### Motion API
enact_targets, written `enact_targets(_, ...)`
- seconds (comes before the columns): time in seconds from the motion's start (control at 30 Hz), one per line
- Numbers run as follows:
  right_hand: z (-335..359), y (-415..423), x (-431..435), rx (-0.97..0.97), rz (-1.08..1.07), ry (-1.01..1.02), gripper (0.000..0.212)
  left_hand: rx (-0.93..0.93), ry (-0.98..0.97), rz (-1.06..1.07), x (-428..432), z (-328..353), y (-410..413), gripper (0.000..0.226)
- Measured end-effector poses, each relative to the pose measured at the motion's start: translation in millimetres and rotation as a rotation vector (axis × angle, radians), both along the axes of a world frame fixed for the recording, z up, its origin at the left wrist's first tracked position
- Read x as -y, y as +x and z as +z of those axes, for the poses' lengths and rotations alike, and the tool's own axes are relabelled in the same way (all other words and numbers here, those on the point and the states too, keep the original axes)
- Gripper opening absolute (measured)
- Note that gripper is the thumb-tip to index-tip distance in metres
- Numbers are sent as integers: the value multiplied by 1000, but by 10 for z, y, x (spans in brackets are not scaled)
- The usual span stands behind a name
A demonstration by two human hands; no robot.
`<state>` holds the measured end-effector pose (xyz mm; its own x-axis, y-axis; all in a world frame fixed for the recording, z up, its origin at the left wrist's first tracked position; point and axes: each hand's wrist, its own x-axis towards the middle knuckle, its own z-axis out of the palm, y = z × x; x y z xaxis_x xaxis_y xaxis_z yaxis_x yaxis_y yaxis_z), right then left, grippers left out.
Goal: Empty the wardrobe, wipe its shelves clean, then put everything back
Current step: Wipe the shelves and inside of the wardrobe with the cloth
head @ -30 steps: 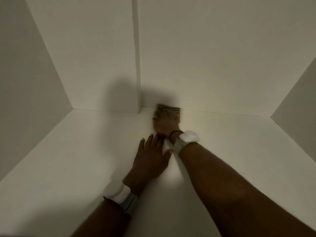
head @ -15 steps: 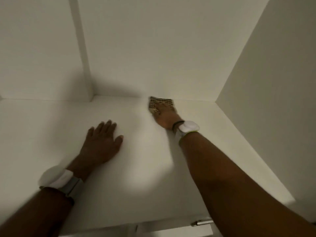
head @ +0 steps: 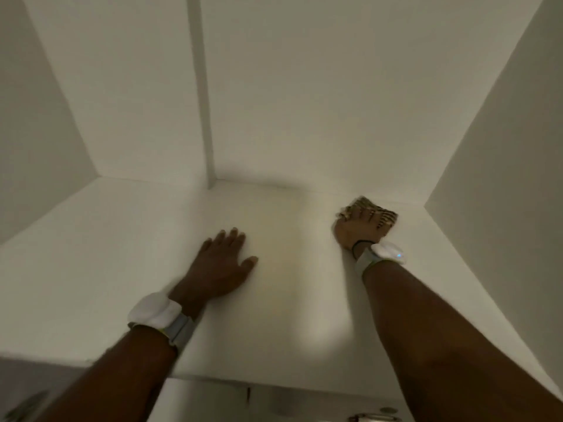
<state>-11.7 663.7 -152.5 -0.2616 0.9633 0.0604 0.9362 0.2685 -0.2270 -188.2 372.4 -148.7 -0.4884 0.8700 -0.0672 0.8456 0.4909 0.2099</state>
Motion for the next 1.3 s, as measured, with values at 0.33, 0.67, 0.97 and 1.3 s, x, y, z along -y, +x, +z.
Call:
enact_targets(0.33, 239, -2087, 2247, 119, 809, -187, 62, -132, 46, -157, 831, 18, 178, 105)
enact_targets(0.67, 169, 597, 665, 96, 354, 12, 65, -14, 171, -56, 705, -126, 237, 66)
enact_targets(0.97, 14, 1623, 209, 214, -72, 7, 69, -31, 229, 11, 798, -85, 240, 62)
enact_targets(1.3, 150, -1372, 2639, 10, 694, -184, 57, 26, 327, 117, 1209, -71, 398, 56)
